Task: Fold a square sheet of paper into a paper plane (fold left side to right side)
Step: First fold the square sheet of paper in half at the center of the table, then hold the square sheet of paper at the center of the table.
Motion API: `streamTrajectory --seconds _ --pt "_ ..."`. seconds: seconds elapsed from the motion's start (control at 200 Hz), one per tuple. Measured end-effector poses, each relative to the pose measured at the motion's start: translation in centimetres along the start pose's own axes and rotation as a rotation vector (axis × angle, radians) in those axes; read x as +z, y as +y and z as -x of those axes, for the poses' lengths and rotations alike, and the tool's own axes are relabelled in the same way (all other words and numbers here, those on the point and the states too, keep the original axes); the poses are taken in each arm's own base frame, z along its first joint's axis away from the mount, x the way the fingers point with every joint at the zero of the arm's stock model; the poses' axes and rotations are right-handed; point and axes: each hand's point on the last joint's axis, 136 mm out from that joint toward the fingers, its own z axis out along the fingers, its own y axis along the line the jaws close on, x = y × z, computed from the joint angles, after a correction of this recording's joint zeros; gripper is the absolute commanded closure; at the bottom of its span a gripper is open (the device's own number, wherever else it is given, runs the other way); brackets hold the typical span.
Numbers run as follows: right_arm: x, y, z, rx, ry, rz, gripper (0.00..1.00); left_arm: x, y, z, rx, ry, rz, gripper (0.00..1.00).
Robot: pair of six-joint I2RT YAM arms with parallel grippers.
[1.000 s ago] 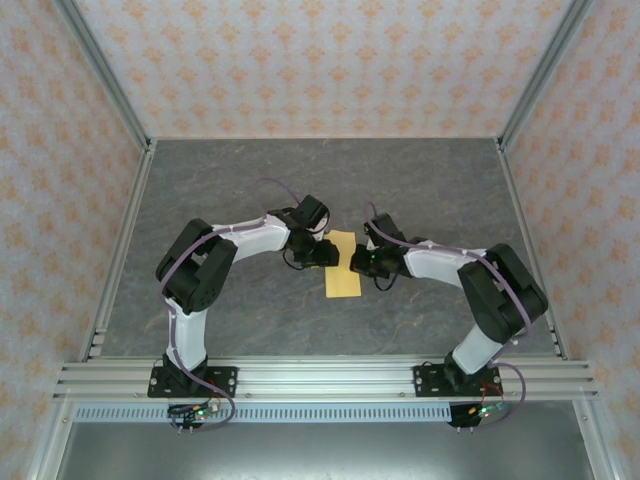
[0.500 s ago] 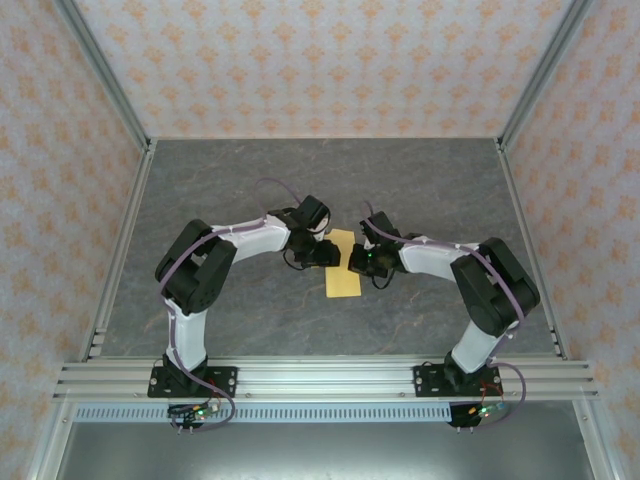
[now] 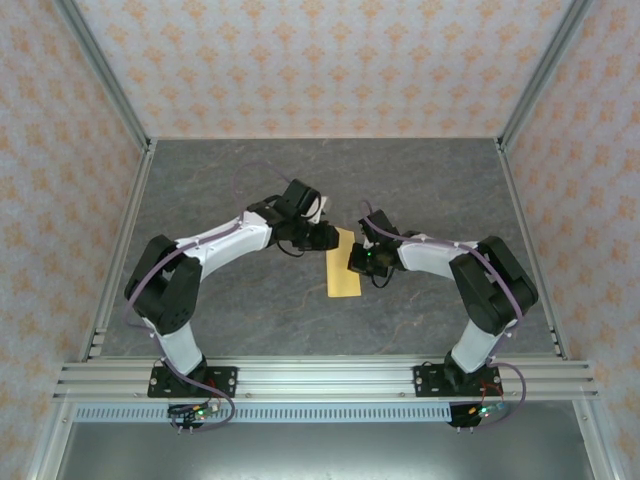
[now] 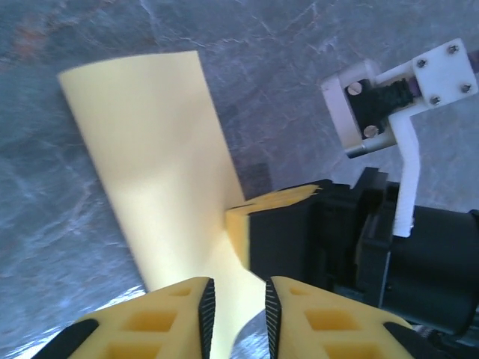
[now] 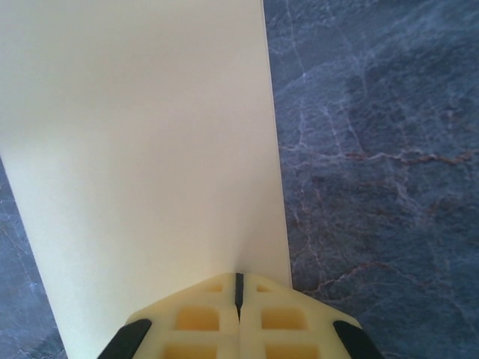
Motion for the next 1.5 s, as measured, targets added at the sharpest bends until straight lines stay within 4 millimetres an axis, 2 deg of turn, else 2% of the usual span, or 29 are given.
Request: streamTrajectory --seconds 0.27,0.465,0.671,0.971,1.281,1.501 --pt "0.0 0.0 0.0 -0.001 0.007 -0.006 0.98 3.9 1.3 -1.7 -0.065 0.096 -0.036 0.80" --pt "0.0 0.0 0.0 -0.001 0.009 -0.008 0.98 5.2 2.7 -2.6 -0.084 0.130 -0.006 0.80" --pt "0.0 0.0 0.0 -0.007 0.011 -0.011 0.99 6.7 5.0 -3.9 -0.102 0.165 0.058 0.80" --pt "0.1 0.0 0.0 -0.017 0.018 -0.017 0.99 6.4 5.7 -3.8 -0.092 0.151 0.055 0.81" --pt "0.1 0.0 0.0 -0.024 0.019 -0.016 0.99 3.3 8.7 -3.5 -0.149 0.110 0.079 0.82" --pt "0.1 0.0 0.0 -0.024 0.018 -0.016 0.99 3.0 6.1 -2.0 -0.121 0.073 -0.025 0.82"
